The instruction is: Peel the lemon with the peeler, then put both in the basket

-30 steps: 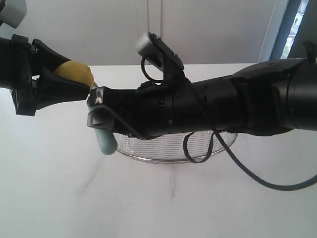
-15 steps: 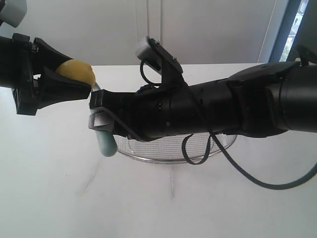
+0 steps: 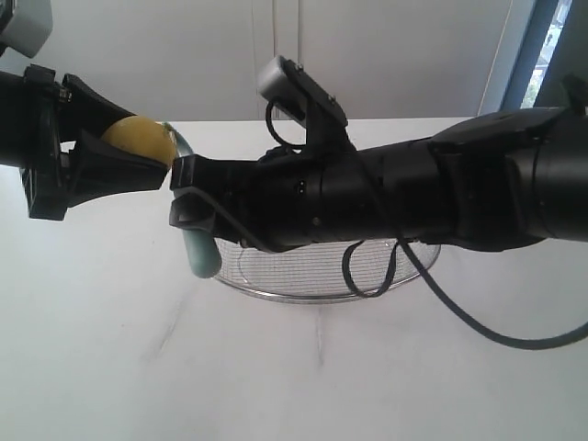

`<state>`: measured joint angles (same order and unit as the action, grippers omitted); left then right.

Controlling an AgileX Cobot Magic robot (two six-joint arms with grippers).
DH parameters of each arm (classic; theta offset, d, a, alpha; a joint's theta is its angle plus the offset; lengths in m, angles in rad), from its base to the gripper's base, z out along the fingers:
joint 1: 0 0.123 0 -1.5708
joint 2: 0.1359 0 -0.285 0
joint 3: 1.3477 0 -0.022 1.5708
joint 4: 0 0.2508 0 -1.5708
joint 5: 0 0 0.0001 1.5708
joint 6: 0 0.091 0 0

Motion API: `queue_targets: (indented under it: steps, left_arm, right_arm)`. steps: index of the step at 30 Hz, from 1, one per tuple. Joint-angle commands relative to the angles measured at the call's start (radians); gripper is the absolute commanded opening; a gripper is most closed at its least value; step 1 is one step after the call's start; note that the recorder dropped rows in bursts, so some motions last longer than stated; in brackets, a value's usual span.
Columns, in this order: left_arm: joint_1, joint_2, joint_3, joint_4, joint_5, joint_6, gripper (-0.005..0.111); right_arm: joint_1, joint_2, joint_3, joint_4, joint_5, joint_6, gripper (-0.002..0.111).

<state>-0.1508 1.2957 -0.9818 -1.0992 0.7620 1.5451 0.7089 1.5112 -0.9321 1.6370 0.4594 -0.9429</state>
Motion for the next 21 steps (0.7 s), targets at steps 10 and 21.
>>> queue_targets:
  steps: [10,21]
  left_arm:
    - [-0.001,-0.011,0.003,-0.021,0.015,0.001,0.0]
    - [-0.001,-0.011,0.003,-0.021,0.017,-0.001,0.0]
  right_arm:
    - [-0.003,-0.165,-0.004,-0.045,-0.019,0.01,0.0]
    - [-0.003,-0.392,0.047,-0.837,-0.079,0.628,0.0]
